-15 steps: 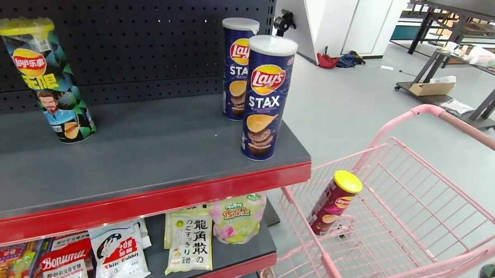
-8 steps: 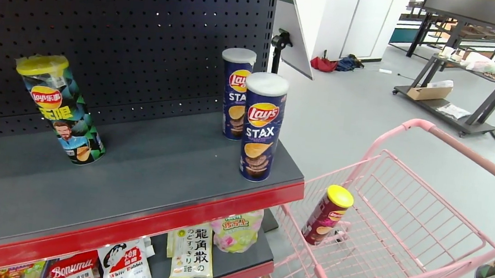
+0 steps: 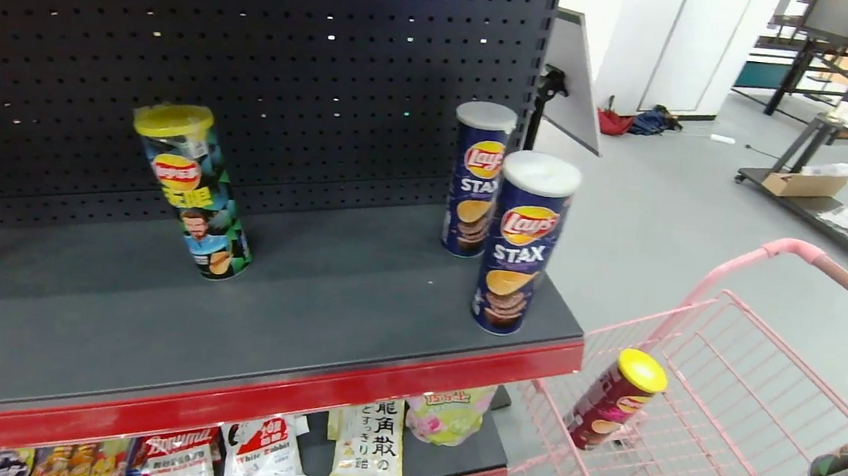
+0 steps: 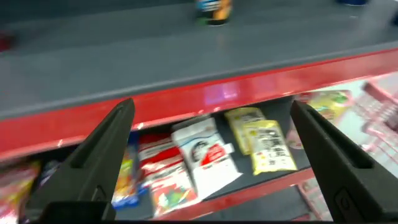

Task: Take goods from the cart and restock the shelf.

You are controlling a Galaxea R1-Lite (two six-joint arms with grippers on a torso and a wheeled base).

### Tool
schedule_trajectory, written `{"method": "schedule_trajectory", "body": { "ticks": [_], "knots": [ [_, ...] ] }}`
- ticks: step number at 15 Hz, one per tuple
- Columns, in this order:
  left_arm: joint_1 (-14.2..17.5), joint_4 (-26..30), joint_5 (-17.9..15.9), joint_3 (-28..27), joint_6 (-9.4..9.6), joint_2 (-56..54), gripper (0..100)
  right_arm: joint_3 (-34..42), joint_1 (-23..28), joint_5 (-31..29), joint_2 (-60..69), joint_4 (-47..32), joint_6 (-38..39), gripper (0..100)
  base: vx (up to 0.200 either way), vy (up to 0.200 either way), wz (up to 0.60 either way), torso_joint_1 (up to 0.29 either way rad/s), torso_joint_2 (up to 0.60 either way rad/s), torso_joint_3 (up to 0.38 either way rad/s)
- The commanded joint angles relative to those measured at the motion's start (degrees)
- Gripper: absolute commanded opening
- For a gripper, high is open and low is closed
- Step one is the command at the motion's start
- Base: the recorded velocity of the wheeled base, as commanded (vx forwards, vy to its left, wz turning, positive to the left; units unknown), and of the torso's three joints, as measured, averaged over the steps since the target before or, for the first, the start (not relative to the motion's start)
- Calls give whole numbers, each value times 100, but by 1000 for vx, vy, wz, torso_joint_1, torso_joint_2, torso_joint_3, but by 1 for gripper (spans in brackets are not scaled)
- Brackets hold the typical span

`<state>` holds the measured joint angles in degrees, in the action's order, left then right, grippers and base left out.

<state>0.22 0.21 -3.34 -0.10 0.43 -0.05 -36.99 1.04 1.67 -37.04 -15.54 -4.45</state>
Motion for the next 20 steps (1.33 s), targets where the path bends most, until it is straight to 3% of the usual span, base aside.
{"method": "schedule_trajectory", "body": {
  "ticks": [1, 3, 10, 20],
  "knots": [
    [4, -3, 0, 1, 1, 5, 100, 7, -7, 0, -32, -1, -3, 0, 0, 0, 600, 12, 7, -2],
    [13, -3, 0, 1, 1, 5, 100, 78, -7, 0, -32, 16, -3, 0, 0, 0, 600, 5, 2, 2],
    [13, -12, -9, 1, 10, 5, 100, 332, 125, 9, 619, 7, 120, 0, 0, 0, 0, 0, 0, 0],
    [13, -12, -9, 1, 19, 5, 100, 517, 90, 35, 812, 16, 120, 0, 0, 200, 0, 4, 0, 1]
  ]
}}
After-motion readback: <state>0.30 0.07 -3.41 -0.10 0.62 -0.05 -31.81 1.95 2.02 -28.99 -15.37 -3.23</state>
